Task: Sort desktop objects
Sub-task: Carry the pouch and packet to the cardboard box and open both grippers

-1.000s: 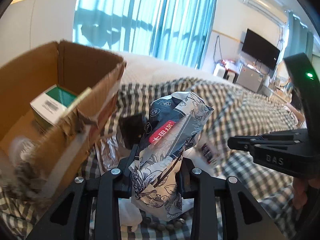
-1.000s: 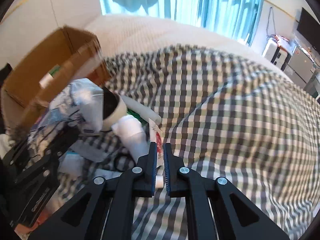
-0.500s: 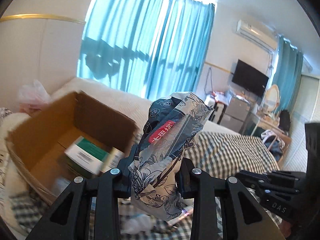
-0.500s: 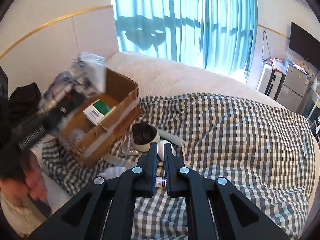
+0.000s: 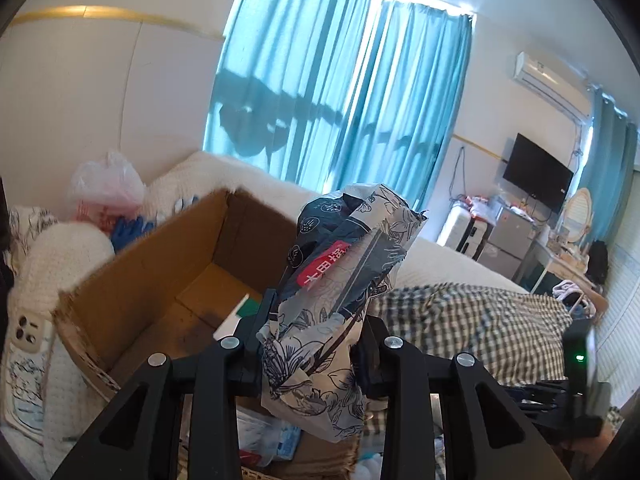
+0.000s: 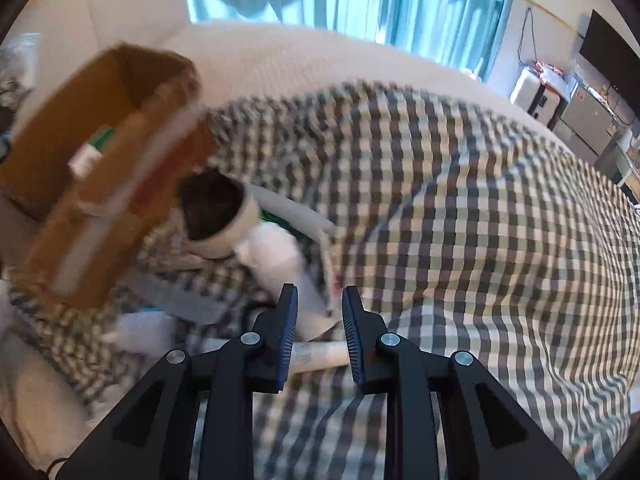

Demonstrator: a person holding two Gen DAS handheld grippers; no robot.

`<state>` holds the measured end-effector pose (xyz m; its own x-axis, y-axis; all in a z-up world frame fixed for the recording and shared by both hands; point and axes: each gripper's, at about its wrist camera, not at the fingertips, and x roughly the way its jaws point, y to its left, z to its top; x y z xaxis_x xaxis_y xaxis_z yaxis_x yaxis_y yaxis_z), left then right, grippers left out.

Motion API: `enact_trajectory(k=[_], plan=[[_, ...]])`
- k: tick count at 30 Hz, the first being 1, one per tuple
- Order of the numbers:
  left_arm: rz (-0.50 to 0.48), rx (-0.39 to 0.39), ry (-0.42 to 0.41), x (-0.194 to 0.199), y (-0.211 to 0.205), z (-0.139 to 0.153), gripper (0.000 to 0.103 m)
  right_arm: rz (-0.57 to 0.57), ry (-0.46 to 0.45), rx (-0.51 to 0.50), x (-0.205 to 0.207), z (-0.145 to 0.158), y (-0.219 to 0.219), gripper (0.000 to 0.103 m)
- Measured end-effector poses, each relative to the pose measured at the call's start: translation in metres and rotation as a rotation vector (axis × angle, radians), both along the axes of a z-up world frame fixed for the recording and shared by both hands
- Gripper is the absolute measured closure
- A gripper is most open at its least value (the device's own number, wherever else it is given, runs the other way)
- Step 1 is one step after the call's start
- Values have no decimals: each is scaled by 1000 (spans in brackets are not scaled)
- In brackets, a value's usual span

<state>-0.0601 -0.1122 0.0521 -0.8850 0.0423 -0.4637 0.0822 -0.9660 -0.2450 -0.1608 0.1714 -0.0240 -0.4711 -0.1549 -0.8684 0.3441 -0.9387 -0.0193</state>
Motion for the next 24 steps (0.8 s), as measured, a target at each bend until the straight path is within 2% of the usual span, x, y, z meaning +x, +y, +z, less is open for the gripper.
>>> enact_trajectory(k=[6, 8, 10, 13, 17, 21, 24], plan=[[-12, 0, -57, -21, -1, -26, 71, 0, -73, -7, -24, -25, 5, 81], [-13, 5, -69, -25, -1, -32, 71, -2, -83, 1, -26, -31, 4, 100], [-15, 1, -86, -28, -1, -37, 71, -6, -59, 6, -22, -27, 3, 100], [-6, 1, -107, -30, -3, -41, 71, -13, -4, -36, -10, -9, 4, 101], [17, -1, -102, -24, -9, -39, 71, -13, 64, -134, 18, 31, 2, 101], [38, 14, -83, -17, -20, -31, 69, 86, 149, -237, 53, 84, -30, 101], [71, 15, -59, -12, -30, -22, 67, 168, 174, -304, 65, 113, -63, 101]])
